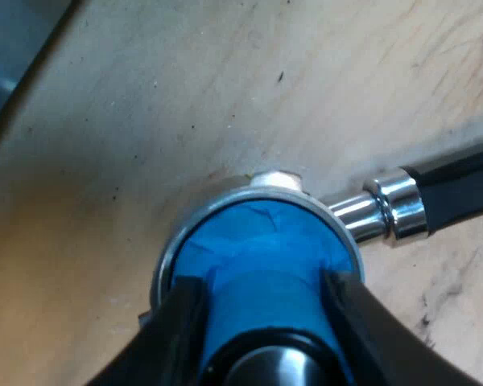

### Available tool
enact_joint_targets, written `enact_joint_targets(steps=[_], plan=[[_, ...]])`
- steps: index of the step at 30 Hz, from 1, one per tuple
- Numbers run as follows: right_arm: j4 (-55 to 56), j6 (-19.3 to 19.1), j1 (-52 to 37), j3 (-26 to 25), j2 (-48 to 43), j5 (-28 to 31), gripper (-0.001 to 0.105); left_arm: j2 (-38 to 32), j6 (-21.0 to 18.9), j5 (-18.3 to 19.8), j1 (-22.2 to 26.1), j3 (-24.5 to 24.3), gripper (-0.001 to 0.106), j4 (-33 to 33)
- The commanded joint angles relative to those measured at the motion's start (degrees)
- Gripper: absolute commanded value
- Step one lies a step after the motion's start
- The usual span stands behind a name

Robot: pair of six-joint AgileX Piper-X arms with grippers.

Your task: Grind coffee beans and then tamp

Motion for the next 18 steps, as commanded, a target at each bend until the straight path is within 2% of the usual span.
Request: enact_joint_targets(steps=[1,9,18], plan=[[-0.6,-0.7,0.1,-0.2,-0.5,0.3,0.067,1.6,-0.8,0.2,-0.1,-0.5,0.000,0.4],[-0.6,-0.7,0.1,-0.2,-0.5,0.3,0.067,3.7,-0.8,0.3,-0.1,-0.1,0.000,1.6],[-0.6,-0.7,0.1,-0.2,-0.5,0.3,0.067,3.7,-0.8,0.2,-0.1,5.6,0.000,-0.3]])
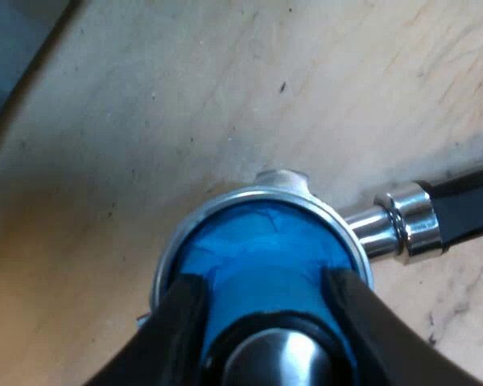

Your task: Grind coffee beans and then tamp

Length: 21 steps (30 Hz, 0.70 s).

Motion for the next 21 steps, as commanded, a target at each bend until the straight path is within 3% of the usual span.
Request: enact_joint_targets(steps=[1,21], plan=[[-0.6,-0.7,0.1,-0.2,-0.5,0.3,0.067,2.2,-0.5,-0.8,-0.1,3.9,0.000,2.9],[-0.6,-0.7,0.1,-0.2,-0.5,-2.0,0.067,2.2,-1.0,-0.6,-0.1,5.8,0.000,2.2]])
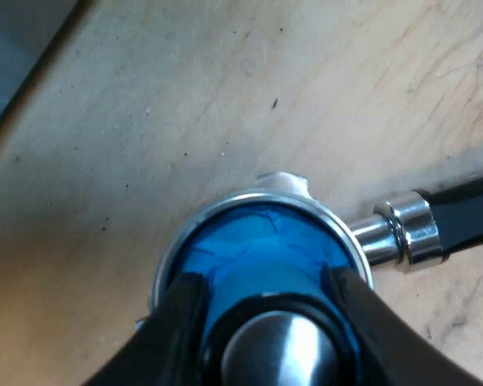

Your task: Grind coffee beans and then tamp

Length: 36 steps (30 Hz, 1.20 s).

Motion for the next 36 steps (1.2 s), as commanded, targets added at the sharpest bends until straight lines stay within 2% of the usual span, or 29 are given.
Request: enact_joint_targets(steps=[1,20,28,36], plan=[[-0.6,-0.7,0.1,-0.2,-0.5,-0.6,0.067,3.2,-1.0,-1.1,-0.1,3.1,0.000,6.2],[-0.8,-0.7,0.1,-0.2,-0.5,-3.9,0.067,-3.1,-1.0,-0.7,-0.1,-3.2,0.000,6.5],[-0.8,-0.7,0.1,-0.2,-0.5,-4.5,0.067,-3.4,-1.0,-0.7,-0.1,-7.0,0.000,9.5],[-3.6,-3.1,0.1,-0.2,-0.5,-4.5,0.067,-4.3,-0.7,-1.0,-0.1,-8.4,0.000,11.9]])
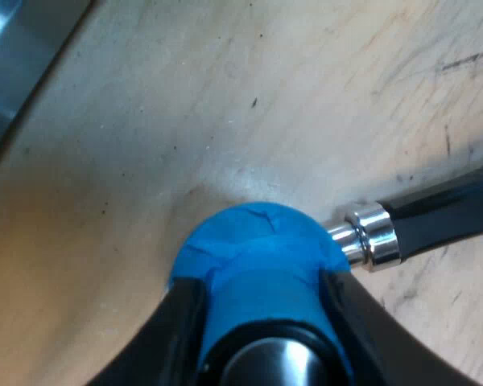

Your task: Grind coffee beans and then tamp

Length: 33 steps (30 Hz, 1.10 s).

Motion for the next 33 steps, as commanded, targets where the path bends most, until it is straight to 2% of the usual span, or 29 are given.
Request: enact_joint_targets(steps=[1,7,11,14,16,23,30,33], plan=[[-1.7,-1.1,0.1,-0.2,-0.5,-0.4,0.067,-3.2,-0.1,-1.5,-0.1,-0.4,0.000,1.0],[-1.7,-1.1,0.1,-0.2,-0.5,-0.4,0.067,-7.0,-0.1,-1.5,-0.1,-0.4,0.000,1.6],[-2.5,-1.4,0.1,-0.3,-0.5,-0.4,0.067,-9.9,0.0,-3.7,0.0,-0.4,0.000,2.3],[-4.4,-1.8,0.1,-0.3,-0.5,-0.4,0.067,-10.4,0.0,-3.7,0.8,-0.4,0.000,2.6],[-5.1,-3.1,0.1,-0.3,-0.5,-0.4,0.067,-10.4,0.0,-3.5,3.0,-0.4,0.000,3.8],[-5.3,-3.2,0.1,-0.3,-0.5,-0.4,0.067,-10.4,0.4,-3.5,9.2,-0.4,0.000,8.5],[-5.6,-3.2,0.1,-0.3,-0.5,-0.4,0.067,-10.4,0.3,-3.7,13.1,0.0,0.000,8.7],[-5.6,-3.2,0.1,-0.3,-0.5,-0.4,0.067,-10.4,0.2,-3.9,17.0,1.0,0.000,8.3]])
